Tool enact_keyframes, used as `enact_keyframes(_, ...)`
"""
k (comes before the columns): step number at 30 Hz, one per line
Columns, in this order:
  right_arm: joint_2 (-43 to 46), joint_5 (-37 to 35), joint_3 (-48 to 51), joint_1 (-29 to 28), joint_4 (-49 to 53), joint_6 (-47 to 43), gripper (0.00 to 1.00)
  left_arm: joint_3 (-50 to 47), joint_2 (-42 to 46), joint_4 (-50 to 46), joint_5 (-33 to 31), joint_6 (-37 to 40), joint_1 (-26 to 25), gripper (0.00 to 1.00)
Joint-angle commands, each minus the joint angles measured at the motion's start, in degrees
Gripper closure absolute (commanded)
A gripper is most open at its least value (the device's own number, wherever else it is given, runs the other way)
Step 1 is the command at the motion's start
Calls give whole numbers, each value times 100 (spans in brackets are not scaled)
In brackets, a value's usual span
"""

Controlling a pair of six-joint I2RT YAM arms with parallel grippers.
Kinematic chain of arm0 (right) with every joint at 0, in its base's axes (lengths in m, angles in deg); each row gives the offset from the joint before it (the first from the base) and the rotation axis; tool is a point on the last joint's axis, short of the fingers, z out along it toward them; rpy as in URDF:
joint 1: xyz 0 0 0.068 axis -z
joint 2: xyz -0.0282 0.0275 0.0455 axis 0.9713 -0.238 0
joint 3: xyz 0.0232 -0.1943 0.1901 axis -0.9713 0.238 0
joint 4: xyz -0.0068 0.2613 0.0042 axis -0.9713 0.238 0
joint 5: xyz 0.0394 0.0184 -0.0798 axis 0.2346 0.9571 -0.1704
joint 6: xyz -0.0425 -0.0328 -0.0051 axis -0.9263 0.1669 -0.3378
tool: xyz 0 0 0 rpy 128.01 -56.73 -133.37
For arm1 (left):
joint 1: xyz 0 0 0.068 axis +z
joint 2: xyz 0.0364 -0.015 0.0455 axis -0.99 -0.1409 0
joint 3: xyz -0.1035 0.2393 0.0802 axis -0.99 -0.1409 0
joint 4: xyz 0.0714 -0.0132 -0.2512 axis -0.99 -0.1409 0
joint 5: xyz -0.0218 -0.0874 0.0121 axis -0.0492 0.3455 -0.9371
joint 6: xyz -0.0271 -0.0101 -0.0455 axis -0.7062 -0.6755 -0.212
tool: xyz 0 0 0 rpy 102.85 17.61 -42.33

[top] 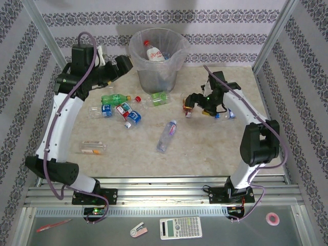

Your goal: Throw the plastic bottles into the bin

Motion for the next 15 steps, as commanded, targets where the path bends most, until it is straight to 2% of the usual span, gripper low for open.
enact_keyframes(1,-377,-445,-487,-52,127,-229,2,-604,681,671,241,181,-71,0)
enact_keyframes(8,-1336,-885,-1386,-66,185,-412,2,-1496,1522,91,-71,304,-125,0)
enact_keyframes(15,-2129,-993,-2189,-70,161,-412,2,-1803,2118,-488,-235,298,-160,0)
